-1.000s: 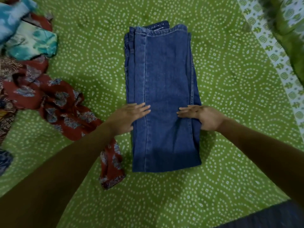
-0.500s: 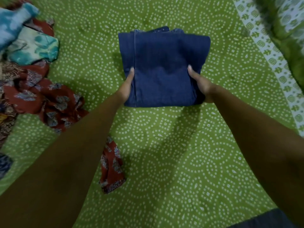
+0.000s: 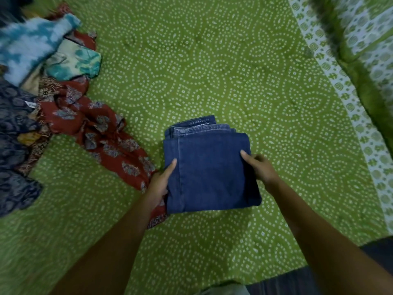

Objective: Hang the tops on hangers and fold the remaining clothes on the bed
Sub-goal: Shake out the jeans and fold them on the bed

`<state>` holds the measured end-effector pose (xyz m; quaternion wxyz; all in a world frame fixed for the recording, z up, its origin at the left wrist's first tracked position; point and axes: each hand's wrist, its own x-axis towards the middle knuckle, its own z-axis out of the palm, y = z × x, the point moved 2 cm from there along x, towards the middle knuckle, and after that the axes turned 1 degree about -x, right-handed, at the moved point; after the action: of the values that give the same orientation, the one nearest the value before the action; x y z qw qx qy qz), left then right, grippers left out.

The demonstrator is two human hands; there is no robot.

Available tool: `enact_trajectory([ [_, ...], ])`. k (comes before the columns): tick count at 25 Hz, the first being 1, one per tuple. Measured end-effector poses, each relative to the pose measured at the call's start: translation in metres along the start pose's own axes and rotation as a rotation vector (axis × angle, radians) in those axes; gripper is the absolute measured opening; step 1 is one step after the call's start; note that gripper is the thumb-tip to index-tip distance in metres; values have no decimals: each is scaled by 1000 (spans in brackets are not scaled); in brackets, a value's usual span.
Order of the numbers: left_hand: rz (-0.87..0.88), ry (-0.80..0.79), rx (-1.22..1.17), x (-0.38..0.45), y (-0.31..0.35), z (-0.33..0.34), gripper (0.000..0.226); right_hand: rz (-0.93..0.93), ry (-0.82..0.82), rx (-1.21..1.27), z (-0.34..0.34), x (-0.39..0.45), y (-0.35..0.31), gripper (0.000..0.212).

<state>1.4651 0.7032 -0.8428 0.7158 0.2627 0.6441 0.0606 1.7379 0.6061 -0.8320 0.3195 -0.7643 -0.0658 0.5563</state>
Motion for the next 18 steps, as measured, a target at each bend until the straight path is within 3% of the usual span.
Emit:
enact_trajectory([
  [5, 478, 296, -11, 1, 31, 28, 54, -385, 195, -85, 27, 5, -37, 30],
  [7, 533, 370, -43, 6, 37, 31, 53, -443, 279, -96, 31, 12, -41, 28],
  [9, 529, 425, 30, 12, 47, 28, 51, -420, 362, -231, 38, 18, -54, 41],
  [11, 639, 604, 343, 13, 50, 21, 58, -436, 579, -524, 50, 15, -59, 58],
  [13, 891, 691, 772, 5, 40, 31, 57, -669, 721, -769, 72, -4, -52, 56],
  [15, 1048, 579, 1192, 7, 23, 52, 54, -846, 630, -996, 94, -10, -33, 54],
  [18, 938, 540, 1393, 49, 23, 56, 58, -815, 514, -1221, 96, 34, -17, 57],
])
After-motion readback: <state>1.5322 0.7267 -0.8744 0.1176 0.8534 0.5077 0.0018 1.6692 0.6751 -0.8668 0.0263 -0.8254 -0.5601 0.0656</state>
